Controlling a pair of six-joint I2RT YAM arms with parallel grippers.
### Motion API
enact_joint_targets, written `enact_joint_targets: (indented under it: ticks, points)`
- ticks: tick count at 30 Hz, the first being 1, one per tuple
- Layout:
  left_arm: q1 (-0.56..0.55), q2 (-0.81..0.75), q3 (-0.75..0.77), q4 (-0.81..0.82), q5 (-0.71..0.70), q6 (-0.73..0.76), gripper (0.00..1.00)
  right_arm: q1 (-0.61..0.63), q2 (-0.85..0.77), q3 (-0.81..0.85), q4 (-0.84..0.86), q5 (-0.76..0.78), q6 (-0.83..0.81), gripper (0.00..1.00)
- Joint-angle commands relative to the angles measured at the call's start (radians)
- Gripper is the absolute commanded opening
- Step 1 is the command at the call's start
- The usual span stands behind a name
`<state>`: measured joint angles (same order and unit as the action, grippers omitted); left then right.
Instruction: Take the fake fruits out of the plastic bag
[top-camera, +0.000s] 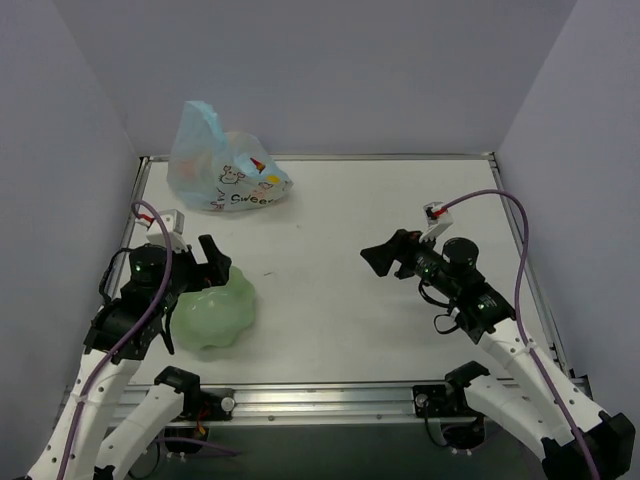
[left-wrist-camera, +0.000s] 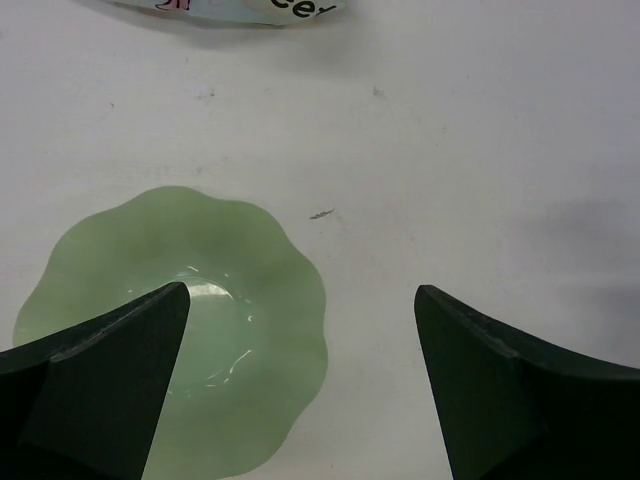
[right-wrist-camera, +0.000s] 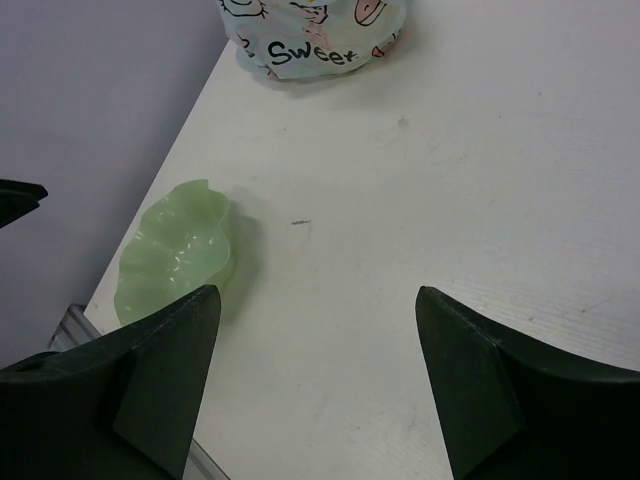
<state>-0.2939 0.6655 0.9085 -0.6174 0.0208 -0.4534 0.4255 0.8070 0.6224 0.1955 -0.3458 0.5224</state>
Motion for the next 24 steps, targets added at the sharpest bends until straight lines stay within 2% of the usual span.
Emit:
enact_joint_targets:
  ticks: [1, 5, 7, 11, 12, 15, 17, 20, 23, 24]
  points:
    - [0.006, -0.007, 0.073, 0.005, -0.01, 0.021, 0.94, 0.031, -0.028, 0.02, 0.032, 0.034, -0.033, 0.74]
    - [0.006, -0.029, 0.072, -0.018, -0.051, 0.053, 0.94, 0.048, -0.034, 0.043, 0.016, 0.048, -0.041, 0.71]
    - [0.006, -0.043, 0.063, -0.019, -0.061, 0.056, 0.94, 0.058, -0.019, 0.053, 0.022, 0.053, -0.041, 0.66]
    - [0.006, -0.056, 0.033, -0.021, -0.088, 0.062, 0.94, 0.102, 0.049, 0.097, 0.068, 0.057, -0.051, 0.44]
    - [0.006, -0.058, 0.032, -0.019, -0.099, 0.062, 0.94, 0.131, 0.093, 0.111, 0.077, 0.063, -0.064, 0.33]
    - [0.007, -0.07, 0.021, -0.009, -0.119, 0.062, 0.94, 0.214, 0.202, 0.183, 0.097, 0.116, -0.11, 0.19]
    - [0.007, -0.092, 0.015, 0.005, -0.12, 0.062, 0.95, 0.258, 0.295, 0.259, 0.097, 0.169, -0.143, 0.16]
    - [0.01, -0.125, 0.003, 0.024, -0.122, 0.064, 0.96, 0.326, 0.421, 0.359, 0.117, 0.211, -0.215, 0.18]
    - [0.016, -0.152, -0.005, 0.024, -0.116, 0.064, 0.97, 0.351, 0.551, 0.46, 0.146, 0.217, -0.274, 0.38]
    - [0.015, -0.155, -0.005, 0.022, -0.117, 0.064, 0.97, 0.352, 0.584, 0.485, 0.153, 0.217, -0.288, 0.5]
